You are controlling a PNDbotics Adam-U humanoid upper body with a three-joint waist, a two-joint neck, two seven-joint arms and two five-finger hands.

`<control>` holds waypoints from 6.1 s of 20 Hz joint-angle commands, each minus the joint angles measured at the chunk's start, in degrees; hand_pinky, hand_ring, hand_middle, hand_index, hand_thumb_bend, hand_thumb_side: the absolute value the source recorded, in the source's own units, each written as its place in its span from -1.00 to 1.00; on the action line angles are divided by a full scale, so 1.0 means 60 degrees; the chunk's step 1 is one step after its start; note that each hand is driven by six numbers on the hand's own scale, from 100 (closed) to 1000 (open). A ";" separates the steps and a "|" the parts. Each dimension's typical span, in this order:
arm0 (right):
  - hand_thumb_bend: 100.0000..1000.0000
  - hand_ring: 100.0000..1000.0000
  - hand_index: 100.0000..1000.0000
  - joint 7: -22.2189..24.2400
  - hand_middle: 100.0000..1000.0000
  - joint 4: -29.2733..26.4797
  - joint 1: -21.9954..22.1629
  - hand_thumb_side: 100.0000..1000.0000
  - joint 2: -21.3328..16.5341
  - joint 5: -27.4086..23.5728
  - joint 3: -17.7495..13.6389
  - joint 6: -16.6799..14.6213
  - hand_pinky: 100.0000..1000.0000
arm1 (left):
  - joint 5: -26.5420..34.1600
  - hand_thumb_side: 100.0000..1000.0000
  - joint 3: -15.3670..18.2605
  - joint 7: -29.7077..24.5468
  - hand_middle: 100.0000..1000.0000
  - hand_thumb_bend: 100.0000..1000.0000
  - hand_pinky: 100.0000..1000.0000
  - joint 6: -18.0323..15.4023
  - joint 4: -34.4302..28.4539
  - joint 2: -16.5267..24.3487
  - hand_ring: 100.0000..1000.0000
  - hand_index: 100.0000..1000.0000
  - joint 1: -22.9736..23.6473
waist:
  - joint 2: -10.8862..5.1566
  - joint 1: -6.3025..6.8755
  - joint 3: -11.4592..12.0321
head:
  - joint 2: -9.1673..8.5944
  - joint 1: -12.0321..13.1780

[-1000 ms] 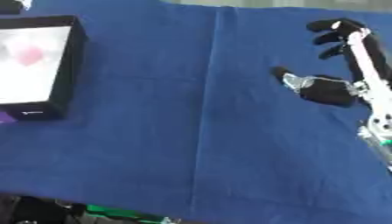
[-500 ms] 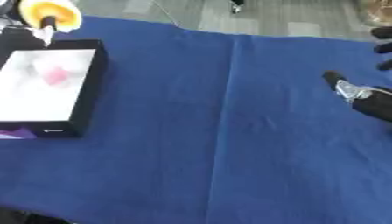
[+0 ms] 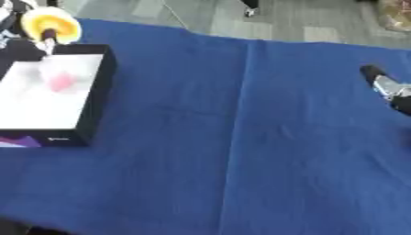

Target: Pick up the objects with one hand, pass them to the other hand, and then place them into the box on the other side of the table.

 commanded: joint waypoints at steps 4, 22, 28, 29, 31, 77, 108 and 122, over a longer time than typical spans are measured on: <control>0.08 0.40 0.48 -0.0187 0.42 -0.0094 -0.0073 -0.73 -0.0398 -0.0094 -0.0295 -0.0060 0.13 | -0.0311 -0.75 0.0158 -0.0066 -0.42 -1.00 0.28 0.0013 0.0315 0.0495 -0.10 -0.34 0.0041 | -0.0151 -0.0012 -0.0026 | 0.0214 -0.0023; 0.07 0.40 0.48 -0.0324 0.42 -0.0094 -0.0036 -0.74 -0.0442 -0.0203 -0.0485 -0.0124 0.13 | -0.0744 -0.62 0.0251 -0.0836 0.05 -0.92 0.53 0.0041 0.1279 0.0521 0.24 0.27 0.0378 | -0.0166 -0.0066 -0.0022 | 0.0315 0.0345; 0.07 0.40 0.48 -0.0321 0.42 -0.0094 -0.0007 -0.74 -0.0443 -0.0202 -0.0488 -0.0126 0.13 | -0.1140 0.39 0.0278 -0.1240 0.49 -0.62 0.74 0.0140 0.1409 0.0542 0.60 0.66 0.0429 | -0.0180 -0.0050 -0.0037 | 0.0348 0.0302; 0.07 0.40 0.48 -0.0324 0.42 -0.0094 0.0000 -0.74 -0.0443 -0.0205 -0.0491 -0.0129 0.13 | -0.1255 0.45 0.0285 -0.1282 0.50 -0.57 0.76 0.0187 0.1427 0.0547 0.62 0.68 0.0432 | -0.0185 -0.0044 -0.0039 | 0.0354 0.0294; 0.06 0.40 0.48 -0.0332 0.42 -0.0094 0.0012 -0.74 -0.0445 -0.0214 -0.0497 -0.0137 0.13 | -0.1483 0.47 0.0307 -0.1319 0.51 -0.52 0.76 0.0269 0.1425 0.0545 0.62 0.69 0.0432 | -0.0196 -0.0034 -0.0043 | 0.0374 0.0281; 0.09 0.52 0.53 0.1221 0.48 -0.0094 0.1470 -0.62 -0.2318 -0.1025 -0.1466 0.3125 0.31 | 0.3662 0.04 0.1150 0.3783 0.12 -1.00 0.37 -0.0186 -0.3744 -0.0595 0.18 0.43 0.1257 | -0.0229 0.0047 -0.0198 | 0.0289 -0.3527; -0.25 0.66 0.60 0.6861 0.62 0.2654 0.0768 -0.91 -0.3580 0.1129 -0.1029 0.3560 0.75 | 0.5336 0.02 0.0891 0.4447 0.16 -1.00 0.38 -0.0550 -0.3613 -0.0541 0.21 0.44 0.1464 | 0.0008 0.0188 0.0051 | 0.0273 -0.3580; -0.34 0.69 0.62 0.7960 0.64 0.3106 0.0663 -1.00 -0.3467 0.2453 -0.0840 0.3521 0.83 | 0.5323 0.02 0.0889 0.4446 0.16 -1.00 0.38 -0.0490 -0.3646 -0.0622 0.22 0.44 0.1458 | 0.0119 0.0260 0.0121 | 0.0261 -0.3656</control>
